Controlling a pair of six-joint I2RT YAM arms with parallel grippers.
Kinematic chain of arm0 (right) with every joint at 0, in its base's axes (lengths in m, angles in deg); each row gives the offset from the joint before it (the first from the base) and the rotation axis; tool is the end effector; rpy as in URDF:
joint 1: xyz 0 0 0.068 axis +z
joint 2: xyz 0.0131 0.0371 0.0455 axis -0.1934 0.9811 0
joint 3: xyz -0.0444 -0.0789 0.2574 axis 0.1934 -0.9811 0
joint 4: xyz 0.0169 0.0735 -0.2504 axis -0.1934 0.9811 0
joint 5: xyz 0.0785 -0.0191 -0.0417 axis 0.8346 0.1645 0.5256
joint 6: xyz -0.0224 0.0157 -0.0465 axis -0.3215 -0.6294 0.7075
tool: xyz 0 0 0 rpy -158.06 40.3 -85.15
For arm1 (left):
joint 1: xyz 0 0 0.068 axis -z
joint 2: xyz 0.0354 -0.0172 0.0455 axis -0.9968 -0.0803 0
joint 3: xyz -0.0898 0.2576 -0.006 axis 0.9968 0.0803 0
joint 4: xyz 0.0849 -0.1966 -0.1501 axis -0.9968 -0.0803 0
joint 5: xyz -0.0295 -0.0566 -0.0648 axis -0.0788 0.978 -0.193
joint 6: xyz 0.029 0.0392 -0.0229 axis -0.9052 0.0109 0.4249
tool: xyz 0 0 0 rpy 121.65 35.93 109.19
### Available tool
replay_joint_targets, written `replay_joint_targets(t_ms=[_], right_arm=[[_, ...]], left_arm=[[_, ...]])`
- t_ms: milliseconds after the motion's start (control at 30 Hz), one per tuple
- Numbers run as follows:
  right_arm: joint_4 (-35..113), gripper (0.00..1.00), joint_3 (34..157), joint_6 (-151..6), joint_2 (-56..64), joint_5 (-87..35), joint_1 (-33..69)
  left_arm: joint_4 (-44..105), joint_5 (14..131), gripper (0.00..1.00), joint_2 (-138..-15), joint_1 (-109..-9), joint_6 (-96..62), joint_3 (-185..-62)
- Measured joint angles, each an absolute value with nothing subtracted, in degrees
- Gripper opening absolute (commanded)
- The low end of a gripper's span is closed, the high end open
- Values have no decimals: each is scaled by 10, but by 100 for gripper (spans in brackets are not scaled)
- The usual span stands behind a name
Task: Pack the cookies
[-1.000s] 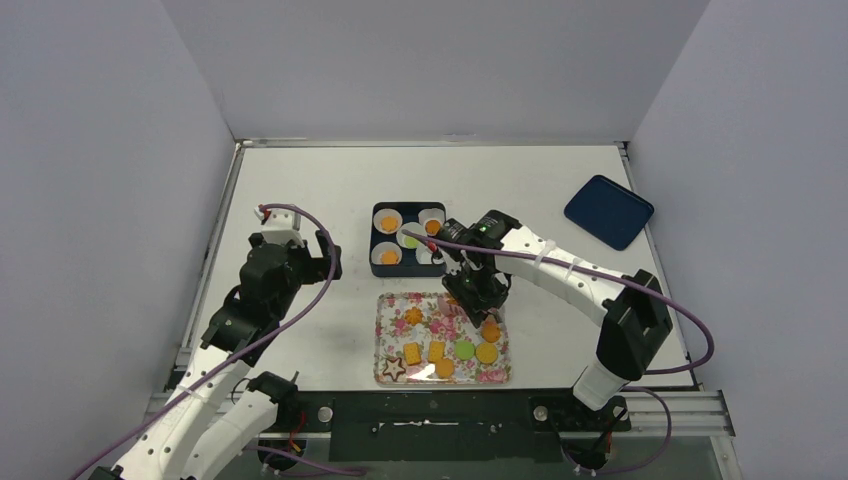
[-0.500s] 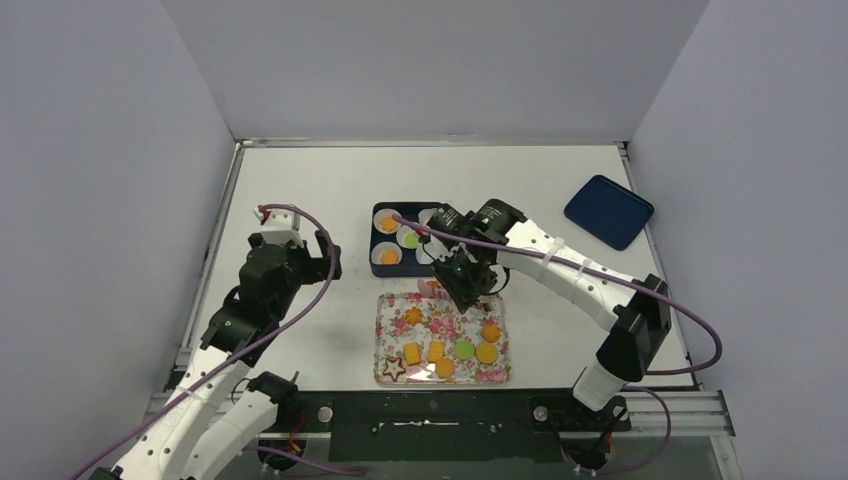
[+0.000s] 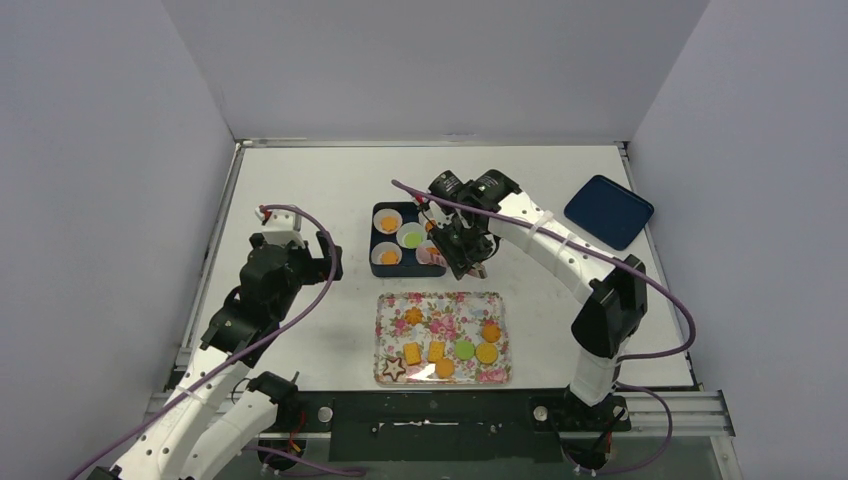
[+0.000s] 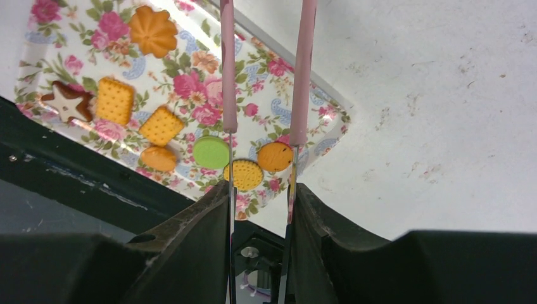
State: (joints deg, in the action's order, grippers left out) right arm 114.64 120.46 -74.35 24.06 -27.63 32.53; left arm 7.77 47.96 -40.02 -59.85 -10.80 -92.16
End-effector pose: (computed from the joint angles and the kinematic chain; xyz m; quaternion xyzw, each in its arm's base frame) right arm 0.2448 0.2389 0.3246 -0.3046 0.9438 0.0990 0.0819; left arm 0.1480 -0.0596 0.3116 -0.0246 0.8095 -0.1021 0.5777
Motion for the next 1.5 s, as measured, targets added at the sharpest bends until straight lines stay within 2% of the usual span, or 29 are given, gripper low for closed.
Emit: replay_joint_targets(t_ms=[300,900,1133,1500], right_arm=[[1137,17,1216,-712,293,-279,296],[1101,18,1228,-696,300,-279,285],[1026,19,1118,-723,214,-278,231],[840,21,858,-788,-5,-275,85]], left_arm=[[78,477,97,-400,-595,-108,-922],[78,476,97,-402,-595,-108,-922],[78,476,97,-405,-595,-108,-922],[78,476,97,-419,-596,-108,-922]])
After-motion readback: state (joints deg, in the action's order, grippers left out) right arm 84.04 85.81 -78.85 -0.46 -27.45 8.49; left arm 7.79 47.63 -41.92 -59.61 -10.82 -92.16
